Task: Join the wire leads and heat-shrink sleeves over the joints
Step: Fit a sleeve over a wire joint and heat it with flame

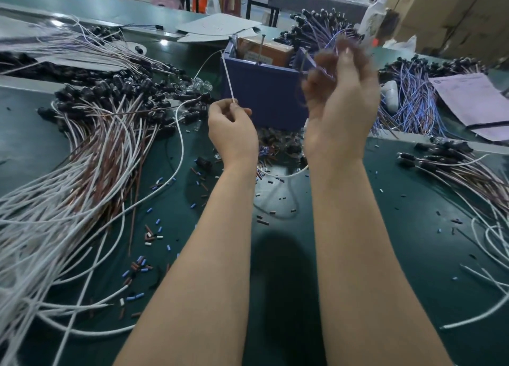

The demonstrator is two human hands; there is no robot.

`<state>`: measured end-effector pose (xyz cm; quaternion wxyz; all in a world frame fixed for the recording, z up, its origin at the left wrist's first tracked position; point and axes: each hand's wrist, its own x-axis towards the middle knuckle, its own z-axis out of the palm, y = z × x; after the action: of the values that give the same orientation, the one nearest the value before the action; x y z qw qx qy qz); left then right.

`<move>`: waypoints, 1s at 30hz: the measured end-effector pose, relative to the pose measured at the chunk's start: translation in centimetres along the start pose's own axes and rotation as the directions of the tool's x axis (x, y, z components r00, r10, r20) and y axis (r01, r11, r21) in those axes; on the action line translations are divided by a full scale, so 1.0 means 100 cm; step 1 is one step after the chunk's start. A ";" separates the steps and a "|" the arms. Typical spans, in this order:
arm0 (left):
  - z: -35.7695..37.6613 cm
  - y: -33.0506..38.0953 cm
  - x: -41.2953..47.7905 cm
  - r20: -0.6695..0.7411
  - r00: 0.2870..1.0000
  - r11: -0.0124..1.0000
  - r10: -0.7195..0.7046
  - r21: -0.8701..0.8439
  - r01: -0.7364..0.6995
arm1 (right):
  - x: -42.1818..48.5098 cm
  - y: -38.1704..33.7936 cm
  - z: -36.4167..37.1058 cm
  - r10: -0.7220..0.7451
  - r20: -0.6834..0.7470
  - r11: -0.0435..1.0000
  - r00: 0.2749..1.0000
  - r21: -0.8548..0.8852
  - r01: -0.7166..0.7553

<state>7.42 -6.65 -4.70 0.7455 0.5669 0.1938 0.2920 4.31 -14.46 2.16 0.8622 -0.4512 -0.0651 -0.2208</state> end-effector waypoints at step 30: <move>0.002 -0.001 -0.008 0.058 0.996 0.995 0.064 0.076 -0.068 | 0.042 0.059 -0.078 0.194 -0.199 0.074 0.961 -0.973 -0.216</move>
<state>7.00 -7.38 -4.79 0.7180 0.6094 0.1653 0.2928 9.94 -19.20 -5.52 0.3630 -0.9120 0.1697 -0.0880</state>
